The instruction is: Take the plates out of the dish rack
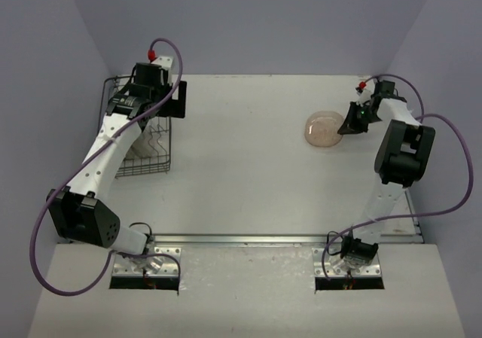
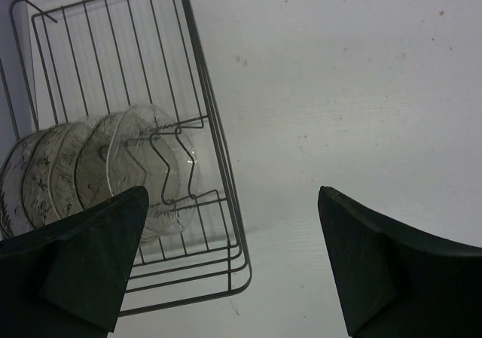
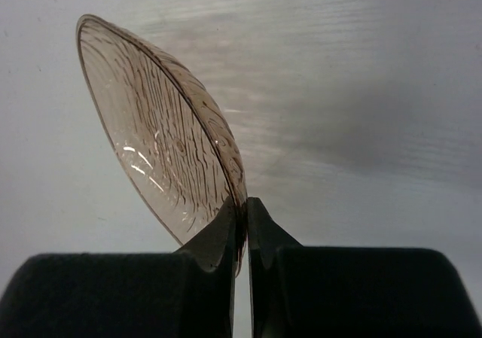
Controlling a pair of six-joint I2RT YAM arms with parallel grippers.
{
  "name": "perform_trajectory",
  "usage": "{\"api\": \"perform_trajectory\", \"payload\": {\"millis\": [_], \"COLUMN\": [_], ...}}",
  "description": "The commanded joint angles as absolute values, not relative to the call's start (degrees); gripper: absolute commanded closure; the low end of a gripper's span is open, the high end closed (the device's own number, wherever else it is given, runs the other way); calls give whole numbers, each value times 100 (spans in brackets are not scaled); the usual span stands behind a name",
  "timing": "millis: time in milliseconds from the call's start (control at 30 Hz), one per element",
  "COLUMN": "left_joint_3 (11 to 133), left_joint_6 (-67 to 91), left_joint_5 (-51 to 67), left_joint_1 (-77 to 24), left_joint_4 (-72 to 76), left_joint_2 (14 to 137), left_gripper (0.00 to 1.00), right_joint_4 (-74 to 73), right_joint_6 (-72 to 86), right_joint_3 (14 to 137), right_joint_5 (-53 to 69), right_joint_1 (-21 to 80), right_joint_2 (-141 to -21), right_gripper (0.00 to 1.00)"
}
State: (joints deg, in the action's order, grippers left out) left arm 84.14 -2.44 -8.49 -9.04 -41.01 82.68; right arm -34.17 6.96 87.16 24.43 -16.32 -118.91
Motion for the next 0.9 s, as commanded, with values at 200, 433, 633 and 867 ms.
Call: {"api": "perform_trajectory", "payload": {"millis": [200,433,633,867], "left_joint_3": [8207,7895,7852,8054], "left_joint_6": [-92,-115,-76,-54], "left_joint_5": [-1035,-947,-1049,-1443], "left_joint_1": [-701,-620,-533,-345], "left_joint_4": [-3985,-3890,-3891,-4047], "left_joint_2": [8031,7719,7638,7805], "left_gripper": [5,5,5,16], "right_joint_4": [-4636,-4962,-4945,-4992], "right_joint_6": [-356,-794,-808,-756], "right_joint_3": [10926,11703,11874,11827], "right_joint_5": [2367,1968,1764,1907], "right_joint_1": [-1700,-1705,-1705,-1672], "right_joint_2": [-13260,-13988,-14074,-13338], "right_gripper": [86,70,69,51]}}
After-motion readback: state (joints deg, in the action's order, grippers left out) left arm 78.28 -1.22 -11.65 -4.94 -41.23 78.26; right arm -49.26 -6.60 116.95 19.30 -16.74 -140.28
